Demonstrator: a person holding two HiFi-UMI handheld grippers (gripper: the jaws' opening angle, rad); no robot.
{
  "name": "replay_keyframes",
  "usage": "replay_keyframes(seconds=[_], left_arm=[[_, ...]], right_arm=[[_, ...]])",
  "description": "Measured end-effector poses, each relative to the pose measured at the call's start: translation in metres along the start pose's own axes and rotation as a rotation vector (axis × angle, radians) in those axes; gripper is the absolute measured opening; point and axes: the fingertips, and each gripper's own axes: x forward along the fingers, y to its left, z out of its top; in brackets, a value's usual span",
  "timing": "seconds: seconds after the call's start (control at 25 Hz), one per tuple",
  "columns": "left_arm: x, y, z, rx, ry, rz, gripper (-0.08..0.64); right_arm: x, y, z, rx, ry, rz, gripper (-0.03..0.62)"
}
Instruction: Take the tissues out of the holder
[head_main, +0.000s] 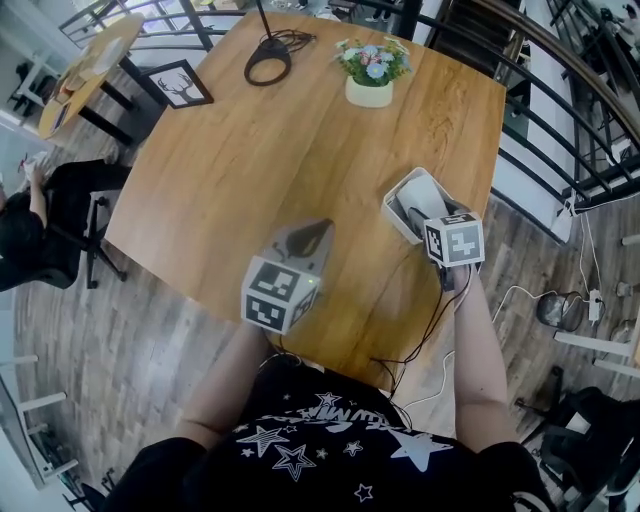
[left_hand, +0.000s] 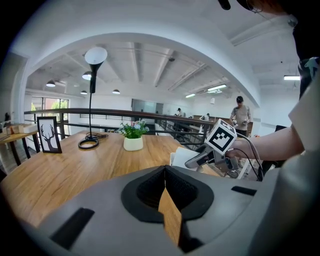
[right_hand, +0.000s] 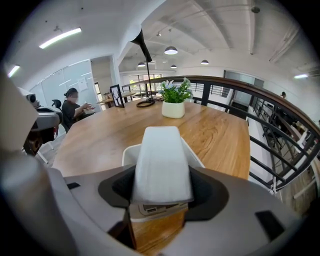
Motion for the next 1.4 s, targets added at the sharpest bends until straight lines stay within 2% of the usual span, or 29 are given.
replay_keyframes(seconds=[0.28,0.4,0.68,1.04,1.4], left_arm=[[-0.019,0.019,0.012,-0.011,-0.037,-0.019,0.014],[-0.030,0.023,0.015,-0.003,-0.045,-0.036,0.014],[-0.047,0.025,0.024,0.008,-0.074,-0.088,0.014],[-0.073,0.043,0.037,0.025,-0.111,-0.139,0.014],[-0.093,0.064,0.035,0.057,-0.117,-0.213,0.014]], right_arm=[[-0.032,0.004,0.016,0.039,-0.053,-0.072,0.273],[-0.050,0.011,0.022,0.091,-0.098,-0.084,0.273],[-0.093,0.033,0.031,0.130,-0.184,-0.115,0.273],[-0.128,0.091,0.037,0.184,-0.249,-0.116,0.273],[-0.130,0.149,0.027,0.265,-0.271,-0.126,0.273]])
